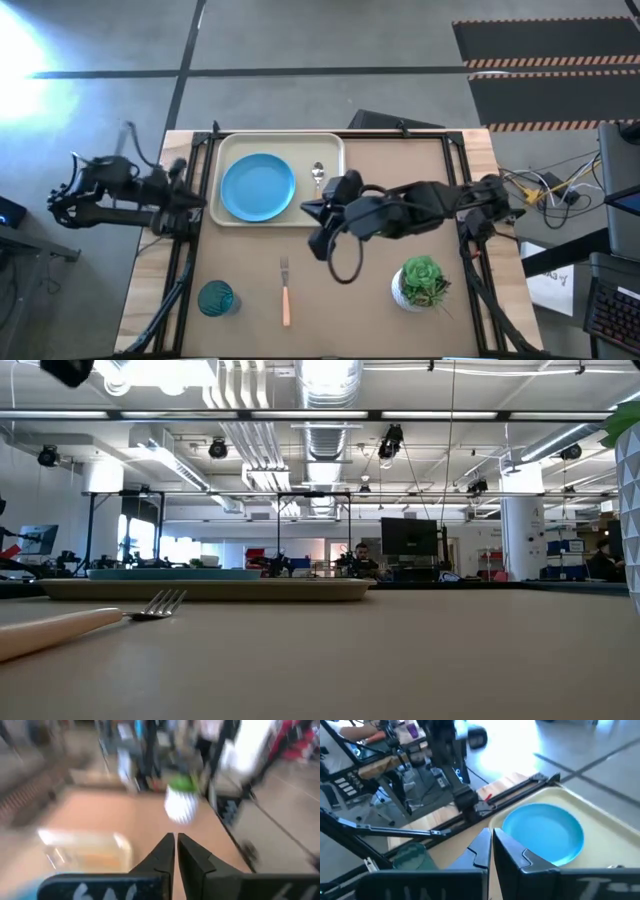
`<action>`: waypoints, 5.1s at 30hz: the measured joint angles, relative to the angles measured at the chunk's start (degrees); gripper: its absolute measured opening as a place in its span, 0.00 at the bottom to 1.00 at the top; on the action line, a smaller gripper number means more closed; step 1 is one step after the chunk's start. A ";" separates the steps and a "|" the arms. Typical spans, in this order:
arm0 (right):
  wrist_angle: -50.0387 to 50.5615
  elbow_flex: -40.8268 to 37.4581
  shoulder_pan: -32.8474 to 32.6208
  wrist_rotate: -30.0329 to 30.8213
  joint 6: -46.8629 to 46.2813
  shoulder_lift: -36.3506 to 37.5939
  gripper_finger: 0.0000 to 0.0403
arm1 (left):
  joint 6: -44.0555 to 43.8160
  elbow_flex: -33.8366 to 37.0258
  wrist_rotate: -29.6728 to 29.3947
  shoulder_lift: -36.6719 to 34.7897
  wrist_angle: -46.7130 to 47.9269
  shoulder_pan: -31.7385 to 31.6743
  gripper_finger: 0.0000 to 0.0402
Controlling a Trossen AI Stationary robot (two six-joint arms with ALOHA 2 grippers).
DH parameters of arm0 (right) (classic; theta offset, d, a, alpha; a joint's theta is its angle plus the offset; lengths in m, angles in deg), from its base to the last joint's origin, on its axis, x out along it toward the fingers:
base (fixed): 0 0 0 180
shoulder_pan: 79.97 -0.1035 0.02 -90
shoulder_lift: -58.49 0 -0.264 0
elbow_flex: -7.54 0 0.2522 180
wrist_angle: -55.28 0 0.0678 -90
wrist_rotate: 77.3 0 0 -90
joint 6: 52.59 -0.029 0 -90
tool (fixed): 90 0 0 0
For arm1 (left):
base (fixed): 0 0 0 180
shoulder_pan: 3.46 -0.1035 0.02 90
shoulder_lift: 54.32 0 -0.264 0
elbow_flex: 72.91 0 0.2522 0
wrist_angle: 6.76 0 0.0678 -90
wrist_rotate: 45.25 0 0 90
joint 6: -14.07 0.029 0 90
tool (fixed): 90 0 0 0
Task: Pick and place plate/cup/fork/spoon on tray
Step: Put the blue cup on the white serving tray to the top right of the light blue plate
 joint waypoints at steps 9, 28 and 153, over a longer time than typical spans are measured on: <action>8.64 -0.09 0.41 0.05 1.56 1.52 0.02 | -12.98 0.75 1.84 2.29 10.04 0.04 0.08; 14.59 -0.11 0.61 -1.04 1.07 1.84 0.02 | -19.58 3.97 29.17 22.85 12.24 0.00 0.47; -13.92 -23.50 7.48 -18.47 7.95 1.73 0.02 | 24.59 -48.06 -2.30 47.97 21.29 -49.89 0.00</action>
